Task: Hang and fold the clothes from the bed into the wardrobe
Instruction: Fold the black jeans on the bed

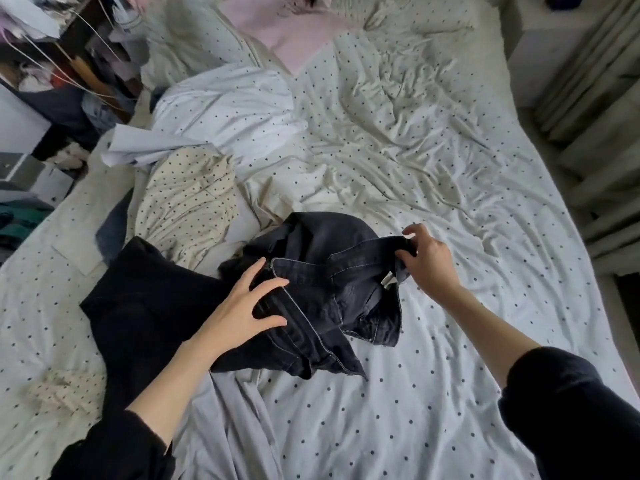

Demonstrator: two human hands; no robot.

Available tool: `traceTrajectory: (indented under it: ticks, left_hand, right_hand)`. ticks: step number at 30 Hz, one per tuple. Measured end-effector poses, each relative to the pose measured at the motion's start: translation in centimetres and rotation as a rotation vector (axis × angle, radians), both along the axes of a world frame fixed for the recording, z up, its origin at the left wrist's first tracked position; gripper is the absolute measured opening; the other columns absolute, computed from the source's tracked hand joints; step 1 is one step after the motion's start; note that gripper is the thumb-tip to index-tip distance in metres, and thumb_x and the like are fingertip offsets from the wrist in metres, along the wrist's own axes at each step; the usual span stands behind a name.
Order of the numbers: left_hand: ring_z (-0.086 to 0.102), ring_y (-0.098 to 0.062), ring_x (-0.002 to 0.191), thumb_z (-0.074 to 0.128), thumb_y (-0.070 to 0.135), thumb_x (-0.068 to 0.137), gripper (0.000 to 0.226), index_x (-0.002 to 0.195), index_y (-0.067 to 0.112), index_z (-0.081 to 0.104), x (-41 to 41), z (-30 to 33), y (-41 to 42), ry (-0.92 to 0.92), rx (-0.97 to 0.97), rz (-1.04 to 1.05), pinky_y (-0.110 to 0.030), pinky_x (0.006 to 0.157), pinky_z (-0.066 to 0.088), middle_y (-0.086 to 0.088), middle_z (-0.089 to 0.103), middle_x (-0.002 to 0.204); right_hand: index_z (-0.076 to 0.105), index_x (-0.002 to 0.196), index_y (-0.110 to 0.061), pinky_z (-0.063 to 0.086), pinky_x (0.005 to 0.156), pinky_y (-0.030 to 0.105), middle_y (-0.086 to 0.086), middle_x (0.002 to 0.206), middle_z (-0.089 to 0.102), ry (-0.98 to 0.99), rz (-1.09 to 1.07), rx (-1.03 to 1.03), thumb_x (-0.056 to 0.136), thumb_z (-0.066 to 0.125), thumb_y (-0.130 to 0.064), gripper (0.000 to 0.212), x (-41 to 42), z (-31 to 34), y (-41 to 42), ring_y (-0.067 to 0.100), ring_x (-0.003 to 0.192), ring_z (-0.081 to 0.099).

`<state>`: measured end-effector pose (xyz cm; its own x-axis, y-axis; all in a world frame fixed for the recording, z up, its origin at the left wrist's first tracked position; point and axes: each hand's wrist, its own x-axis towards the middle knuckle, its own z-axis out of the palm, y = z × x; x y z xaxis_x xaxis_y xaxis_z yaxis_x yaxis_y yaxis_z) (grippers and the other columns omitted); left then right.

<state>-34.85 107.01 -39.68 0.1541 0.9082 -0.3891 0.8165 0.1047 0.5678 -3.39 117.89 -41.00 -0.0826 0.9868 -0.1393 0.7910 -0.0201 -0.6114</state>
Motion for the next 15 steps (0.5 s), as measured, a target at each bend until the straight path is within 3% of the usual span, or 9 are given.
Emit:
traceTrajectory:
  ticks: [3,5,9,12,15]
  left_hand:
    - [0.045,-0.013,0.122,0.069,0.027,0.084,0.011,0.089,0.026,0.06,-0.1,0.6,0.9,0.044,0.158,0.083,-0.028,0.094,0.036,0.008,0.042,0.134]
    - [0.056,-0.018,0.102,0.068,0.019,0.085,0.01,0.082,0.018,0.058,-0.4,0.9,1.6,0.064,0.251,0.189,-0.027,0.084,0.038,0.004,0.056,0.109]
    - [0.056,-0.022,0.081,0.064,0.015,0.088,0.014,0.085,0.012,0.051,-1.9,1.7,2.2,0.053,0.333,0.503,-0.025,0.07,0.033,-0.004,0.06,0.083]
    - [0.053,-0.021,0.08,0.062,0.013,0.089,0.014,0.087,0.01,0.049,-2.7,1.7,2.3,0.059,0.336,0.557,-0.027,0.071,0.033,-0.008,0.059,0.084]
    - [0.054,-0.024,0.079,0.062,0.014,0.089,0.015,0.087,0.009,0.049,-2.7,1.3,2.6,0.068,0.336,0.584,-0.031,0.072,0.036,-0.007,0.059,0.084]
  right_hand:
    - [0.052,0.122,-0.008,0.043,0.081,0.038,0.018,0.106,0.064,-0.01,0.014,0.021,0.091,0.06,-0.016,0.033,-0.2,0.5,-0.5,0.035,0.098,0.056]
    - [0.053,0.125,-0.01,0.043,0.087,0.041,0.016,0.11,0.063,-0.083,0.037,0.056,0.093,0.058,-0.02,0.035,0.2,0.5,-1.2,0.035,0.103,0.056]
    - [0.044,0.139,-0.019,0.046,0.087,0.04,0.007,0.129,0.057,-0.122,0.157,0.087,0.097,0.048,-0.019,0.042,1.8,0.2,-2.7,0.03,0.118,0.051]
    - [0.031,0.146,-0.021,0.043,0.096,0.039,0.001,0.144,0.043,-0.136,0.329,0.068,0.091,0.047,-0.006,0.06,2.2,0.4,-2.9,0.025,0.129,0.042]
    - [0.015,0.151,-0.024,0.041,0.1,0.04,0.003,0.148,0.036,-0.292,0.471,0.077,0.087,0.047,0.0,0.075,2.4,0.4,-2.3,0.026,0.13,0.04]
